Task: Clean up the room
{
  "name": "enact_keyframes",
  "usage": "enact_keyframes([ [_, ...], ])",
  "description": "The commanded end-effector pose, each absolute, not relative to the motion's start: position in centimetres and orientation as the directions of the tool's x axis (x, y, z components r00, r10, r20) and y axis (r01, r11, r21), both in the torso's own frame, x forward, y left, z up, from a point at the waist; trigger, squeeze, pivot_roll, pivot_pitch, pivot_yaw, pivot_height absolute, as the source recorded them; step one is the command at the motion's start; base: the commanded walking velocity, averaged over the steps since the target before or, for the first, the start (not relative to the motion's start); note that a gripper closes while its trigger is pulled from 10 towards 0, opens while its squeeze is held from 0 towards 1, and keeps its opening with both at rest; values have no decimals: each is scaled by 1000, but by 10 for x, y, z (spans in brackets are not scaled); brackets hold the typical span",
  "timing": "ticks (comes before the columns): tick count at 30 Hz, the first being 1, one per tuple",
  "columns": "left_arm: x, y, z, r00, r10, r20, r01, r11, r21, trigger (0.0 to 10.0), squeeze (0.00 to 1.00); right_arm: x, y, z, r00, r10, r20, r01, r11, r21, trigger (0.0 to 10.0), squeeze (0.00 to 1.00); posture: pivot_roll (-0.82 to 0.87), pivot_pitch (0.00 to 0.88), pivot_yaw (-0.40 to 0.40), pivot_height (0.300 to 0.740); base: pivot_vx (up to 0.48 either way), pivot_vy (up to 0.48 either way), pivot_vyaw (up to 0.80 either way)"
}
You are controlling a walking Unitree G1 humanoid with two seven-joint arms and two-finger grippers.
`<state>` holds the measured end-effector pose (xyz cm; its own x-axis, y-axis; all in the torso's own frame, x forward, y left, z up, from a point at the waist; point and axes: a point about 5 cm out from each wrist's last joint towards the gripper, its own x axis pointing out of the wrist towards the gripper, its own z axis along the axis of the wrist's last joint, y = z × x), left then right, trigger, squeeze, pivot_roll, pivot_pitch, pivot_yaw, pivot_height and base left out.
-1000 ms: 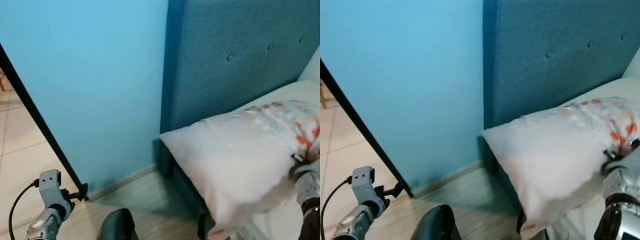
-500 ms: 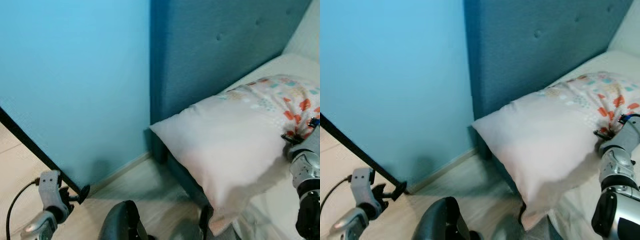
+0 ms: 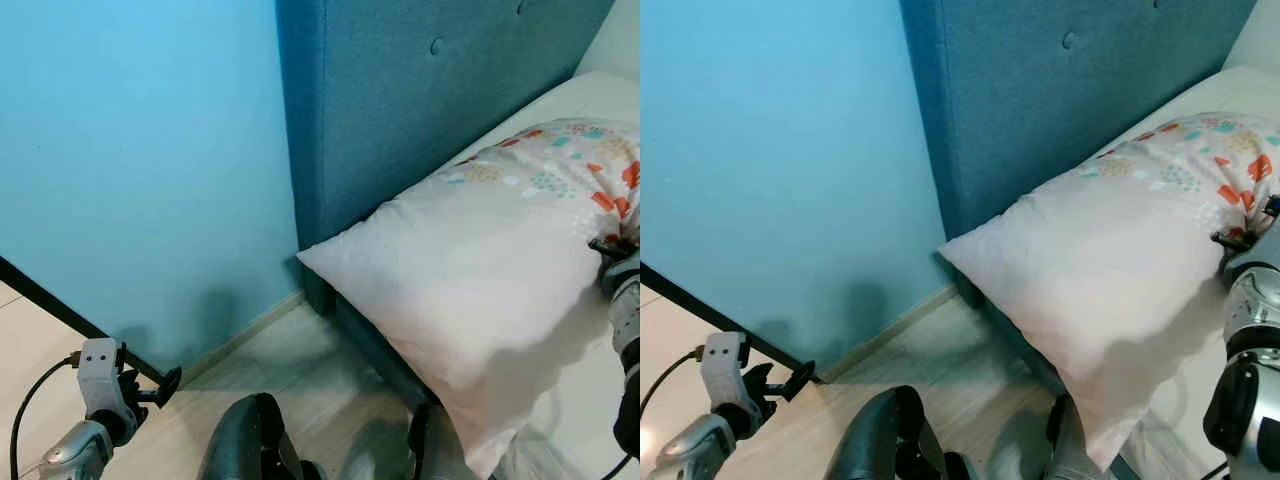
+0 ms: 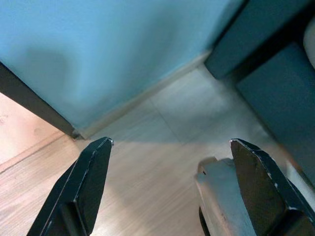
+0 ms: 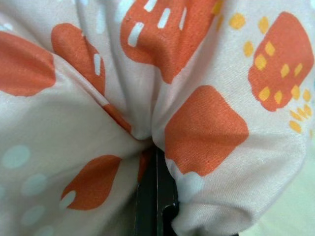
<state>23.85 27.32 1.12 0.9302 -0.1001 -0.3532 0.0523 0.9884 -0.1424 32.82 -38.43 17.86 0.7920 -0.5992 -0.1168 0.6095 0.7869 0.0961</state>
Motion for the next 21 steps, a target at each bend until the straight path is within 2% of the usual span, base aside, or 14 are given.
enact_keyframes([
  [1,232,270,4,913,-119,-391,66,987,-145,10000,0,328,-388,188,793,-606,-65,609,785,113,10000,0,226,237,60,527,0,-465,0],
  [5,239,264,4,913,-99,-395,55,991,-122,10000,0,340,-372,193,864,-502,-28,498,847,188,10000,0,221,226,61,527,0,-476,0],
  [9,242,262,6,916,-100,-389,54,990,-128,10000,0,352,-356,206,928,-362,89,320,896,307,10000,0,218,223,62,527,0,0,0],
  [12,242,261,6,914,-106,-391,59,990,-132,10000,0,350,-358,211,921,-360,150,295,894,339,10000,0,214,220,65,527,0,0,0],
  [17,241,260,5,912,-111,-394,63,989,-132,10000,0,343,-365,198,907,-413,85,375,881,288,10000,0,211,219,62,527,0,0,0],
  [20,239,260,5,914,-108,-392,60,989,-134,10000,0,335,-367,176,904,-427,10,417,887,196,10000,0,210,225,57,527,0,0,0],
  [21,238,260,4,913,-109,-394,60,989,-135,10000,0,330,-368,163,895,-444,-52,447,887,115,10000,0,208,225,57,527,0,0,0],
])
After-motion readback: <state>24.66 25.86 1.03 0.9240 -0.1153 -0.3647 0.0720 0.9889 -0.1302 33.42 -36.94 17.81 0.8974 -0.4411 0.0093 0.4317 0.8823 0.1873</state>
